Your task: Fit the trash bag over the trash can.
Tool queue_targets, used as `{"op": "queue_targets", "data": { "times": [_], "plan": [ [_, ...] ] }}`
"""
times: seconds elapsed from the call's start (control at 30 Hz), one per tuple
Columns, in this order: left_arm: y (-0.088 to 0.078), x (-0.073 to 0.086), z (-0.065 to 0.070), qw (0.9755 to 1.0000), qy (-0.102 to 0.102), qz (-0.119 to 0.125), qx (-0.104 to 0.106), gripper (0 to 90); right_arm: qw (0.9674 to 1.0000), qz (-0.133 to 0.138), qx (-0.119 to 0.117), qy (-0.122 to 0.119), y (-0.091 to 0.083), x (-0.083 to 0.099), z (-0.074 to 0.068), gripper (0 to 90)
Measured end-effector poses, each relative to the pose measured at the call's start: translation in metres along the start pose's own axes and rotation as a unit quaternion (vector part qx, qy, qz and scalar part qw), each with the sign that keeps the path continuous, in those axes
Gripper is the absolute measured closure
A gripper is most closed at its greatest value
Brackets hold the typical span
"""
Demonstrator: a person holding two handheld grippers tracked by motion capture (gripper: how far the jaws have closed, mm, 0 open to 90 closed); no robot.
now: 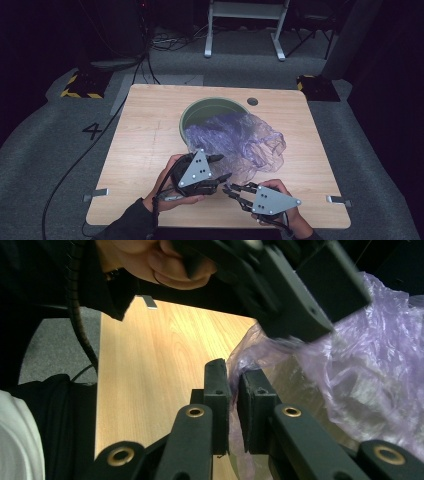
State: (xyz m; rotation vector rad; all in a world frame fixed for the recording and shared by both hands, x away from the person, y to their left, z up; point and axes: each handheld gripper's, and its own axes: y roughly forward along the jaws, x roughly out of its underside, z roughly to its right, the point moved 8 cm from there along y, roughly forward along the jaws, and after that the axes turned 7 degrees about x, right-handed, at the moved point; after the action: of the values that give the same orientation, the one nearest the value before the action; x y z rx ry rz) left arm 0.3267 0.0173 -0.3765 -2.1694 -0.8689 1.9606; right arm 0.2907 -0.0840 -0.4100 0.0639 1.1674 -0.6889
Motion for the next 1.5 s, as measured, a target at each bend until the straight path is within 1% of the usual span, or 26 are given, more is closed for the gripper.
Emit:
{"op": "queue_targets", "data": {
  "times": [0.03, 0.07, 0.13, 0.17, 0.23, 0.27, 0.37, 0.43, 0.53, 0.57, 0.67, 0.73, 0.83, 0.93, 1.0, 1.03, 1.07, 1.1, 1.17, 1.2, 1.23, 1.3, 1.33, 1.37, 1.4, 1.5],
  "plan": [
    [0.000, 0.001, 0.000, 1.0000, 0.005, -0.003, -0.001, 63.5, 1.0000, -0.001, 0.000, 0.000, 0.000, 0.000, 0.000, 82.2],
    [-0.001, 0.002, 0.000, 0.9999, 0.012, -0.003, -0.004, 66.9, 1.0000, -0.001, 0.002, 0.000, 0.000, 0.001, 0.000, 81.8],
    [-0.002, 0.003, 0.001, 0.9997, 0.023, -0.003, -0.001, 79.0, 1.0000, 0.001, 0.001, -0.001, -0.001, 0.001, -0.001, 79.9],
    [-0.002, 0.005, 0.000, 0.9993, 0.035, -0.008, -0.008, 82.7, 1.0000, 0.002, 0.001, -0.001, -0.002, 0.001, -0.001, 77.8],
    [-0.003, 0.009, -0.001, 0.9993, 0.035, -0.008, -0.008, 87.3, 1.0000, 0.004, 0.000, 0.000, -0.003, 0.002, -0.001, 72.7],
    [-0.003, 0.010, -0.001, 0.9994, 0.034, -0.007, -0.006, 89.1, 1.0000, 0.007, -0.002, 0.001, -0.005, 0.002, -0.001, 72.0],
    [-0.005, 0.015, -0.002, 0.9995, 0.032, -0.009, -0.004, 89.8, 0.9999, 0.009, -0.008, 0.006, -0.010, 0.003, 0.000, 66.7],
    [-0.007, 0.017, -0.004, 0.9994, 0.031, -0.008, -0.008, 89.9, 0.9998, 0.011, -0.009, 0.013, -0.014, 0.003, 0.001, 61.7],
    [-0.009, 0.019, -0.006, 0.9996, 0.028, -0.002, -0.011, 90.0, 0.9998, 0.000, -0.008, 0.017, -0.021, 0.008, 0.004, 53.8],
    [-0.010, 0.020, -0.007, 0.9997, 0.025, 0.000, -0.007, 89.9, 0.9998, -0.003, -0.004, 0.018, -0.023, 0.010, 0.005, 51.8],
    [-0.011, 0.022, -0.009, 0.9997, 0.023, 0.001, -0.011, 90.0, 0.9995, -0.014, 0.013, 0.027, -0.035, 0.016, 0.011, 46.3],
    [-0.012, 0.024, -0.010, 0.9998, 0.018, 0.003, -0.012, 90.0, 0.9984, -0.013, 0.037, 0.040, -0.046, 0.020, 0.019, 42.3],
    [-0.013, 0.028, -0.012, 0.9998, 0.015, 0.006, -0.014, 90.0, 0.9966, -0.008, 0.061, 0.056, -0.059, 0.021, 0.030, 41.7],
    [-0.016, 0.032, -0.013, 0.9997, 0.007, 0.013, -0.018, 90.0, 0.9938, 0.008, 0.093, 0.061, -0.073, 0.016, 0.042, 40.4],
    [-0.016, 0.036, -0.014, 0.9998, 0.004, 0.014, -0.017, 90.0, 0.9906, 0.027, 0.119, 0.063, -0.083, 0.009, 0.051, 40.4],
    [-0.016, 0.037, -0.014, 0.9998, 0.001, 0.013, -0.016, 90.0, 0.9873, 0.038, 0.137, 0.070, -0.088, 0.005, 0.057, 40.4],
    [-0.017, 0.039, -0.014, 0.9998, 0.001, 0.013, -0.017, 90.0, 0.9850, 0.043, 0.148, 0.077, -0.091, 0.004, 0.062, 40.4],
    [-0.017, 0.040, -0.014, 0.9998, -0.001, 0.015, -0.016, 90.0, 0.9818, 0.046, 0.163, 0.086, -0.094, 0.004, 0.068, 40.0],
    [-0.017, 0.042, -0.014, 0.9998, -0.003, 0.014, -0.015, 90.0, 0.9764, 0.036, 0.185, 0.105, -0.094, 0.006, 0.080, 36.5],
    [-0.017, 0.042, -0.014, 0.9998, -0.004, 0.014, -0.016, 90.0, 0.9750, 0.029, 0.189, 0.113, -0.091, 0.008, 0.084, 34.4],
    [-0.017, 0.043, -0.014, 0.9998, -0.006, 0.014, -0.015, 90.0, 0.9745, 0.023, 0.192, 0.114, -0.087, 0.009, 0.087, 33.8],
    [-0.016, 0.044, -0.014, 0.9998, -0.003, 0.010, -0.016, 90.0, 0.9735, 0.011, 0.197, 0.115, -0.077, 0.011, 0.091, 33.4],
    [-0.016, 0.044, -0.014, 0.9998, -0.005, 0.011, -0.015, 90.0, 0.9737, 0.011, 0.195, 0.117, -0.072, 0.010, 0.093, 33.6],
    [-0.017, 0.044, -0.014, 0.9998, -0.005, 0.010, -0.015, 90.0, 0.9732, 0.008, 0.196, 0.119, -0.066, 0.011, 0.095, 35.9],
    [-0.017, 0.045, -0.015, 0.9998, -0.004, 0.008, -0.017, 90.0, 0.9716, -0.001, 0.205, 0.118, -0.060, 0.013, 0.099, 43.1],
    [-0.020, 0.047, -0.016, 0.9998, -0.008, 0.008, -0.019, 90.0, 0.9712, -0.008, 0.210, 0.111, -0.050, 0.018, 0.107, 66.1]
  ]
}}
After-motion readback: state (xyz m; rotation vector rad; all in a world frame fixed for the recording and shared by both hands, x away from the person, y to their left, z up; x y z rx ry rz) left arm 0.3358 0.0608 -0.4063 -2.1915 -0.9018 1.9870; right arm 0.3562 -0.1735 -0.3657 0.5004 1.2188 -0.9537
